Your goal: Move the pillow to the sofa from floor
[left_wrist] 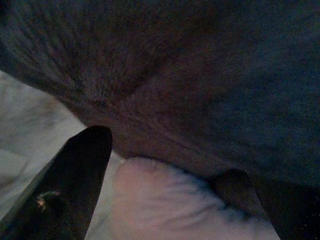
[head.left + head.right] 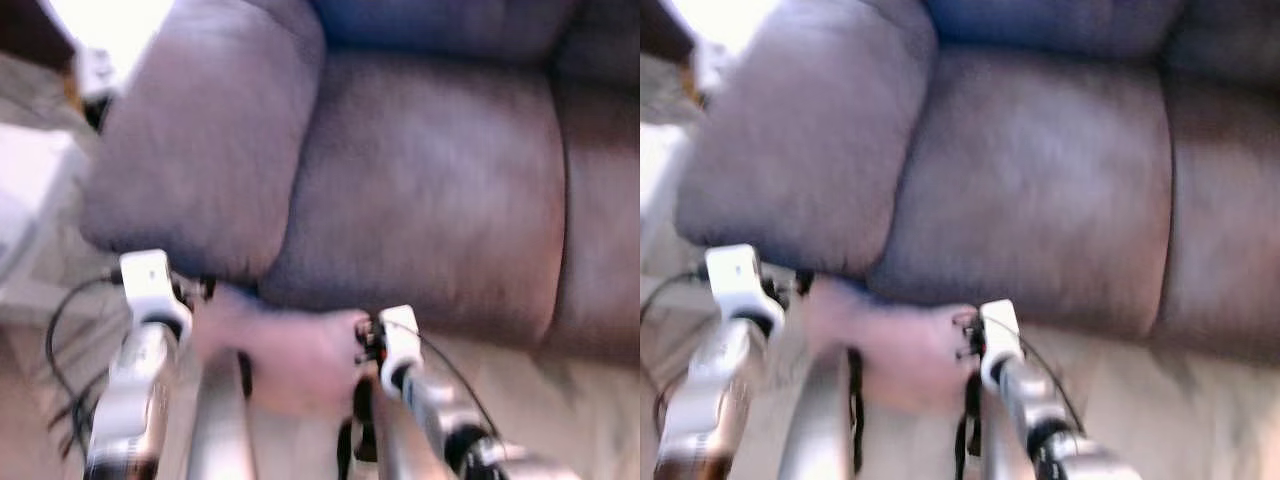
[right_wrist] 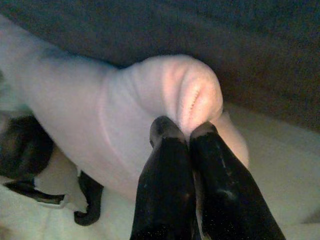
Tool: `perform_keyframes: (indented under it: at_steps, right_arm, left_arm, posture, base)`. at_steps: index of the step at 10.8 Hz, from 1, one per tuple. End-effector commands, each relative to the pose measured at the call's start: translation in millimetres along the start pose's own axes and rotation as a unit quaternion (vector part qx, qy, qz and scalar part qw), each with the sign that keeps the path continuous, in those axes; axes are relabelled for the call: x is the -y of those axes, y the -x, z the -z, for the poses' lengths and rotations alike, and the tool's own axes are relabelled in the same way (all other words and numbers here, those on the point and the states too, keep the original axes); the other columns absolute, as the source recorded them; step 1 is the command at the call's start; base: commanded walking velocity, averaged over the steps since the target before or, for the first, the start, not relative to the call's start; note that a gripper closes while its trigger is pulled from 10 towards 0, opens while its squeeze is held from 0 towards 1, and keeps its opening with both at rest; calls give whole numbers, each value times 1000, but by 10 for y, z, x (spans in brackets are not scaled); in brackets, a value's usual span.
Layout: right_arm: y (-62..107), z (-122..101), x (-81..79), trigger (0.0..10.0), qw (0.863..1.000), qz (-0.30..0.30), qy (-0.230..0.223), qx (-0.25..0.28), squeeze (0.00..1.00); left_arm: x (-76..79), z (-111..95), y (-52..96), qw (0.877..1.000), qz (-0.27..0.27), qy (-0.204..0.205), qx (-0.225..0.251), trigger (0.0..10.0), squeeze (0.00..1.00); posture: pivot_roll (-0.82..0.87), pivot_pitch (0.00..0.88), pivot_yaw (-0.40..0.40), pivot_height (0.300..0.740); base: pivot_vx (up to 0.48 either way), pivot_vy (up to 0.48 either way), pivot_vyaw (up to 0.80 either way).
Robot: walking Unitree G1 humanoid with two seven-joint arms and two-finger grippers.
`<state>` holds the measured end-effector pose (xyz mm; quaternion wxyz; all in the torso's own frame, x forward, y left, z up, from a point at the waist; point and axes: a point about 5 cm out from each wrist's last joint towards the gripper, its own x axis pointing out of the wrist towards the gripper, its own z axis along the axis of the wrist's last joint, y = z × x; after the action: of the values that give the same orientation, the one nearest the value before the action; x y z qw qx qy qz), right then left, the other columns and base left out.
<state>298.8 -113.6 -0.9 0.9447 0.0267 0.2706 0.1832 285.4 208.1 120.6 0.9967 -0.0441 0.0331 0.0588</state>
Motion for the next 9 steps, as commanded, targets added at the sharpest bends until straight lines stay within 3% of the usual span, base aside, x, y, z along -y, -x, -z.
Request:
perform_keyframes:
  at_steps: [1,2,4,5,7,9]
  right_arm:
    - [28,-199,152,10000,998,24,3,58,0]
    - [30,-182,151,10000,998,25,3,55,0]
    - [43,-155,171,10000,998,27,1,52,0]
    - [46,-152,180,10000,998,30,0,51,0]
    - [46,-156,186,10000,998,32,-2,51,0]
    - [42,-171,189,10000,998,34,-4,52,0]
  left_arm:
    - [19,-240,131,998,17,13,60,10000,0]
    - [-96,-47,222,999,2,27,19,10000,0]
    - [-373,448,572,993,-41,36,-108,10000,0]
    - [-430,548,704,988,-46,41,-139,10000,0]
    - [-507,595,907,986,-52,34,-156,10000,0]
    - [-521,572,969,988,-61,34,-138,10000,0]
  posture:
    - [248,365,-120,701]
    - [246,366,-120,701]
    - [248,358,-114,701]
    - [252,357,-114,701]
    - [254,351,-116,701]
    - [258,339,-119,701]
  base:
    - [0,0,0]
    - [0,0,0]
    - [0,0,0]
    - [0,0,0]
    - [0,0,0]
    - [0,0,0]
